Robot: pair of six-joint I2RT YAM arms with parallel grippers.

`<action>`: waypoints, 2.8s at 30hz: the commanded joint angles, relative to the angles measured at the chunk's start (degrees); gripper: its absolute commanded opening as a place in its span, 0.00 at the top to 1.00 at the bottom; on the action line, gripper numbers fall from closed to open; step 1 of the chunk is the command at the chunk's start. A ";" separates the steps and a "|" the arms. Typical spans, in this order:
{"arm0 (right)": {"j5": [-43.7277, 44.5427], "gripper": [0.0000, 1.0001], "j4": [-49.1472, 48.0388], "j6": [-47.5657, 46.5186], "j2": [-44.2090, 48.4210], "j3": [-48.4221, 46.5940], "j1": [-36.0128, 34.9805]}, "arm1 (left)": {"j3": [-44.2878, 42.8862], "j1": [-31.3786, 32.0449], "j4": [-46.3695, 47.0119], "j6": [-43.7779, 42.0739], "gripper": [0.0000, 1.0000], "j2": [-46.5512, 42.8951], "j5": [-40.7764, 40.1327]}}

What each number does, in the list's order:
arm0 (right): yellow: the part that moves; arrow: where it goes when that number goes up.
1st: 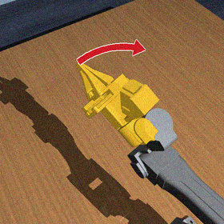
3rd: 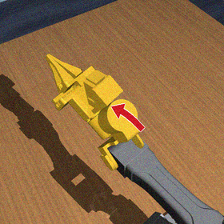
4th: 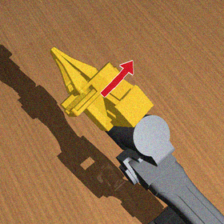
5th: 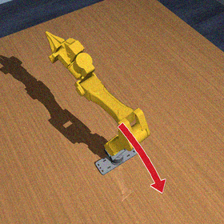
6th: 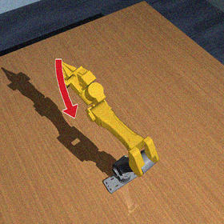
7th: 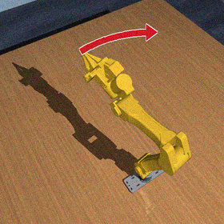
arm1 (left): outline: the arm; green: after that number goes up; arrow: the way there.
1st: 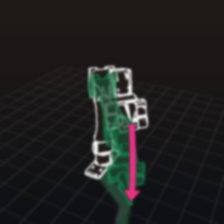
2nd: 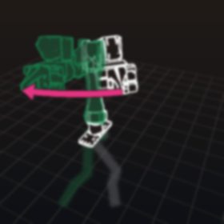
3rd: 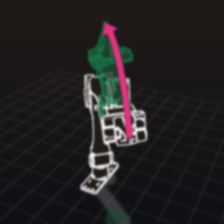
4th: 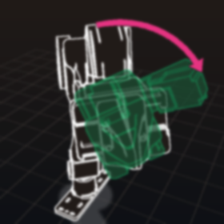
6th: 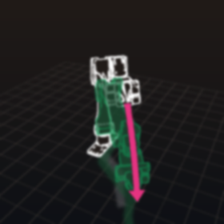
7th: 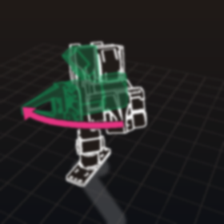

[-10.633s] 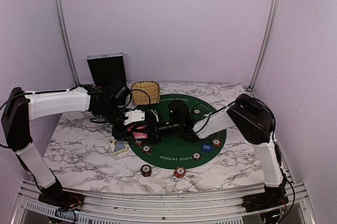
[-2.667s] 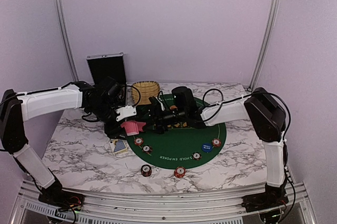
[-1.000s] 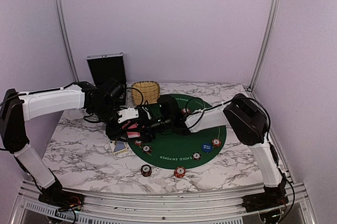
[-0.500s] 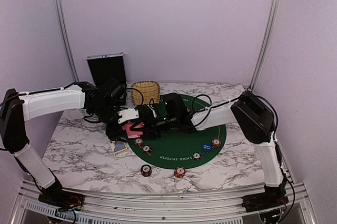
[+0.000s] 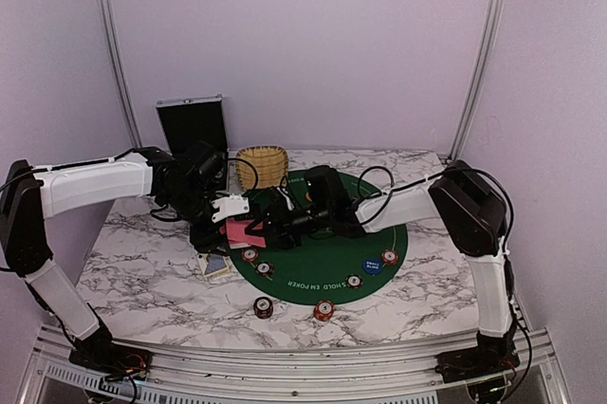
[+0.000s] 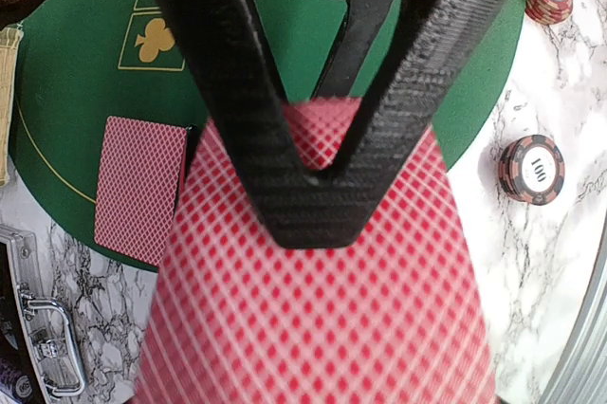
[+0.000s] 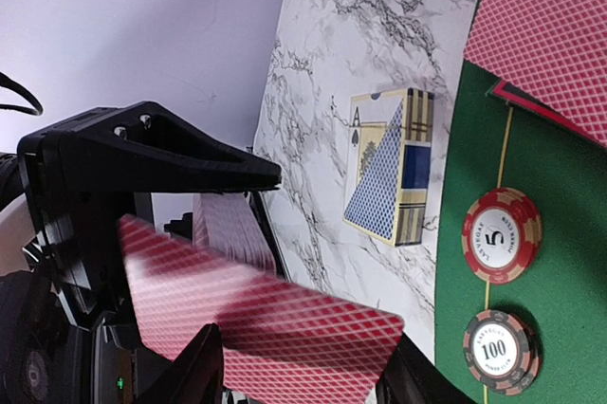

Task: Distribute texas hold em gaming equipment

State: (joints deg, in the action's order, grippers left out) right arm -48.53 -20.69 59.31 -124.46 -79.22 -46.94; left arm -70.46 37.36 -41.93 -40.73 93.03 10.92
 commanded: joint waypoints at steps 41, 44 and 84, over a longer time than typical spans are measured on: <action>0.30 1.00 -12.96 10.53 14.04 14.45 7.81 | 0.29 -0.10 -0.24 -0.41 0.80 -0.79 -1.30; 0.12 1.00 -13.50 10.85 14.13 14.62 9.55 | 0.41 -0.10 -0.34 -0.49 0.80 -1.01 -1.46; 7.02 1.00 14.18 -6.54 -20.06 -28.50 34.11 | -1.40 -0.19 -2.64 -0.93 0.81 -1.01 -0.61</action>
State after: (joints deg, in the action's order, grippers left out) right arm -44.80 -9.43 55.33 -142.87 -105.14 -13.26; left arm -70.43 37.36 -42.70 -41.17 92.95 9.54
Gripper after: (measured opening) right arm 0.006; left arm 0.660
